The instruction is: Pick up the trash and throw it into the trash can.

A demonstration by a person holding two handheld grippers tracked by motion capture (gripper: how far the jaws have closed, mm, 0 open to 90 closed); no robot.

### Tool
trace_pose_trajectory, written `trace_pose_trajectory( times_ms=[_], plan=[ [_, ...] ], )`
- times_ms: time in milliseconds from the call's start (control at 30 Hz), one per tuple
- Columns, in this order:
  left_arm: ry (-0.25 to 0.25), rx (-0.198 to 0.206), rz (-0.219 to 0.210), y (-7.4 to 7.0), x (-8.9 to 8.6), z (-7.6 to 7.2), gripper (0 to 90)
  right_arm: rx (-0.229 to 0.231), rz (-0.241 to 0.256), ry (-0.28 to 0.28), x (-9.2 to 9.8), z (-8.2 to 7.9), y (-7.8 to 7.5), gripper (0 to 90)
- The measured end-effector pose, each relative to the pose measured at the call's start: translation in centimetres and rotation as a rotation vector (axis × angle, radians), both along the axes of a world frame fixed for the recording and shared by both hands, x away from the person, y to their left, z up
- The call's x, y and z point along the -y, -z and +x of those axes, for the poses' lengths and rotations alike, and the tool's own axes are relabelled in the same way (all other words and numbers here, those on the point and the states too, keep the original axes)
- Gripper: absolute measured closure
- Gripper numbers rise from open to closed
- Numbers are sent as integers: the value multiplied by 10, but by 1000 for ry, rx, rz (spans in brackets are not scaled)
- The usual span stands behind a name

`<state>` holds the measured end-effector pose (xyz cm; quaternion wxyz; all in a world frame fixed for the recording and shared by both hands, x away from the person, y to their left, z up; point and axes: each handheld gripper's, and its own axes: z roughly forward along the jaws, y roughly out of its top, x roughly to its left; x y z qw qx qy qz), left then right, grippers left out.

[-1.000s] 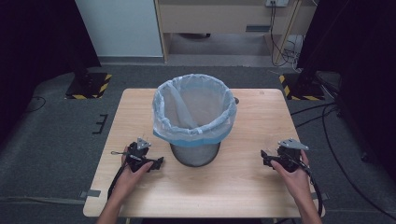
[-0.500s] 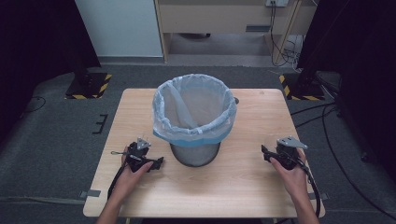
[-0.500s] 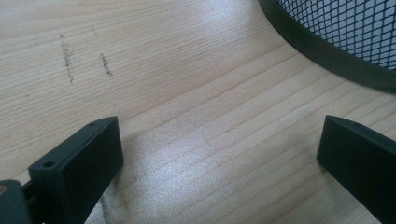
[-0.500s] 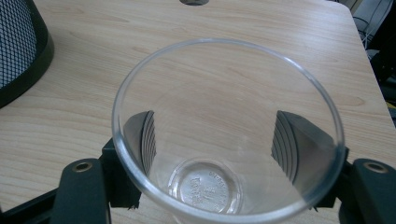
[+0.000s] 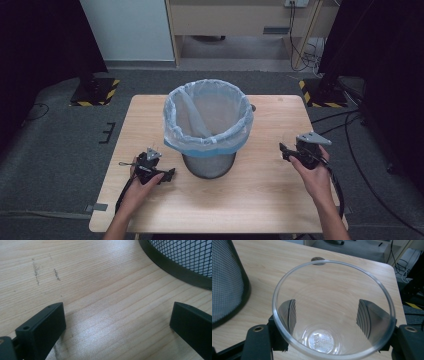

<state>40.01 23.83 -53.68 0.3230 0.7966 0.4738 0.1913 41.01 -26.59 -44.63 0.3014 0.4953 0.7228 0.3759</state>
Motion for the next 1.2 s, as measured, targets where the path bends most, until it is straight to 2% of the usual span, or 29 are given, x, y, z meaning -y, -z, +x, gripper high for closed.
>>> trace_pose_trajectory(
  times_ms=[33, 67, 267, 300, 333, 467, 533, 900, 1100, 1200],
  plan=[
    [0, 0, 0, 0, 0, 0, 0, 0, 0, 0, 0, 0, 0, 317],
    [0, 0, 0, 0, 0, 0, 0, 5, 3, -7, -3, 4, -8, 318],
    [0, 0, 0, 0, 0, 0, 0, 12, 14, -21, -12, 18, -32, 323],
    [0, 0, 0, 0, 0, 0, 0, 12, 14, -21, -12, 18, -32, 323],
    [0, 0, 0, 0, 0, 0, 0, 8, 17, -26, -15, 24, -39, 323],
    [0, 0, 0, 0, 0, 0, 0, 10, -3, -30, -17, 32, -50, 324],
    [0, 0, 0, 0, 0, 0, 0, 7, 11, -27, -17, 37, -56, 324],
    [0, 0, 0, 0, 0, 0, 0, -2, 57, -21, -16, 57, -81, 330],
    [0, 0, 0, 0, 0, 0, 0, -4, 50, -13, -18, 72, -90, 331],
    [1, 0, 0, 0, 0, 0, 0, 11, 68, -23, -22, 76, -101, 332]
  ],
)
